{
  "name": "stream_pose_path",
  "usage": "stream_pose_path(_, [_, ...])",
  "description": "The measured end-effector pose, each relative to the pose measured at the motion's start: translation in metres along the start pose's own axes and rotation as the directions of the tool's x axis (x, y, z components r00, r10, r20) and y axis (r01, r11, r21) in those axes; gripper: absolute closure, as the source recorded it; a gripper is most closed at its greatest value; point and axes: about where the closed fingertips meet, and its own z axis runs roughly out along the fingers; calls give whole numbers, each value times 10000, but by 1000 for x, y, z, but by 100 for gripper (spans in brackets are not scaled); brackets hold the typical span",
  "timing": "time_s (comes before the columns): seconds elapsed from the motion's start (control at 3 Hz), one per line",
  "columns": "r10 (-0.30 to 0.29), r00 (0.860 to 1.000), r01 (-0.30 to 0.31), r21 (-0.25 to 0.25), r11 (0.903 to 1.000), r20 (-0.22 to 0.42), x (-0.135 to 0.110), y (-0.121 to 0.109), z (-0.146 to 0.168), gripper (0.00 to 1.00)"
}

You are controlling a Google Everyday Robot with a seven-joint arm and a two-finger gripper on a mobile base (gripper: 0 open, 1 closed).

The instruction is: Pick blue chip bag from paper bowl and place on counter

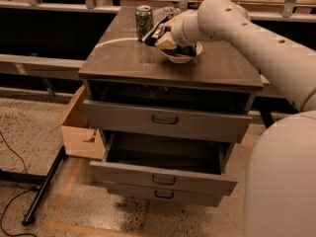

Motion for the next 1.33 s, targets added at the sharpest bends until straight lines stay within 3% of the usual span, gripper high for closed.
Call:
stream_pose_path(0.33, [77, 9997, -80, 128, 9999, 228, -6, -9, -3, 88])
stream_pose_path(0.67, [-259, 9983, 225, 636, 9977, 530, -18, -32, -15, 100])
stream_pose_path(1.0, [-608, 9960, 511, 1402, 9888, 658, -22, -63, -36, 100])
stream_pose_path(1.33, [-703, 9969, 615, 2099, 9758, 347, -7, -92, -52, 100])
